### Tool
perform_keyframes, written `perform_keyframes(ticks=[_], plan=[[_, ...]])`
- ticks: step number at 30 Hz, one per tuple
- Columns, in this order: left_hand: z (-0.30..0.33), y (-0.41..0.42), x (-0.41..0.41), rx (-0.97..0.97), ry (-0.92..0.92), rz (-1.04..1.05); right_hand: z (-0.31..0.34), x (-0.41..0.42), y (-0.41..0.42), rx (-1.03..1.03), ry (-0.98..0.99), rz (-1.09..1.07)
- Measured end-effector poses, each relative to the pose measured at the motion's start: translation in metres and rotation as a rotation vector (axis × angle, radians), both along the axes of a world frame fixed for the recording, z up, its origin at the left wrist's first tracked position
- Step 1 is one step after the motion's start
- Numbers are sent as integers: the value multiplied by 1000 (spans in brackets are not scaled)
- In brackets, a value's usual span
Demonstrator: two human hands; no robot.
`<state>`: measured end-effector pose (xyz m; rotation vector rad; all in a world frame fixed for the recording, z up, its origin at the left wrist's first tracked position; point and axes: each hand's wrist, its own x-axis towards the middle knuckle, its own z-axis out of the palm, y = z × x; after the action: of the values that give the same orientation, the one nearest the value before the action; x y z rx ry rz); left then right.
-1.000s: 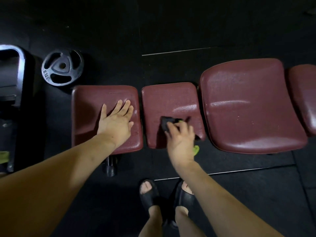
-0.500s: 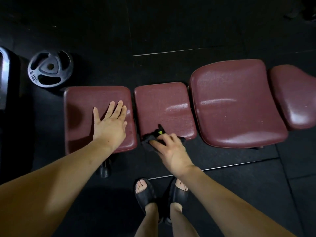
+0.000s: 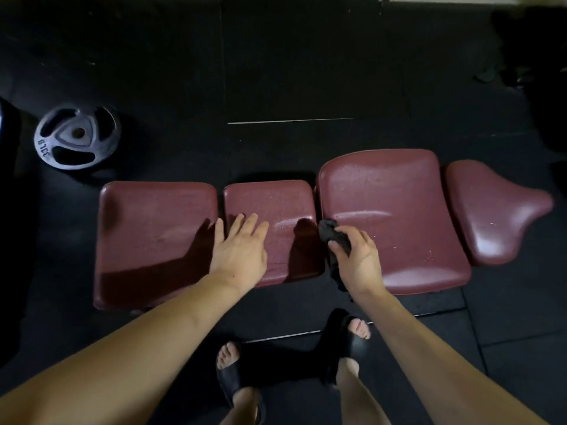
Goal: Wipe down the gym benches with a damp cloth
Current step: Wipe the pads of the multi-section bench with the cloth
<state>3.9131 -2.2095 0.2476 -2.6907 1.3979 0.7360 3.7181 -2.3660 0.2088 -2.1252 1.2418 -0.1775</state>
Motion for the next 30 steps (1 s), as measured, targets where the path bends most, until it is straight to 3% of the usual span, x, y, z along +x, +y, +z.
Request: perform_keyframes(ticks=[8, 13, 17, 23, 30], plan=[[-22, -96, -31, -43, 28, 1, 2, 31, -129, -116, -23, 122], [-47, -140, -14, 95, 47, 70, -14, 75, -192, -297, -62, 480], [-61, -143, -16, 157, 2, 81, -38, 89, -209, -321, 4, 750], [-65, -145, -15, 187, -31, 102, -50, 77, -197, -375, -14, 503], [-65, -152, -17, 236, 4, 112, -67, 70, -181, -471, 1, 594]])
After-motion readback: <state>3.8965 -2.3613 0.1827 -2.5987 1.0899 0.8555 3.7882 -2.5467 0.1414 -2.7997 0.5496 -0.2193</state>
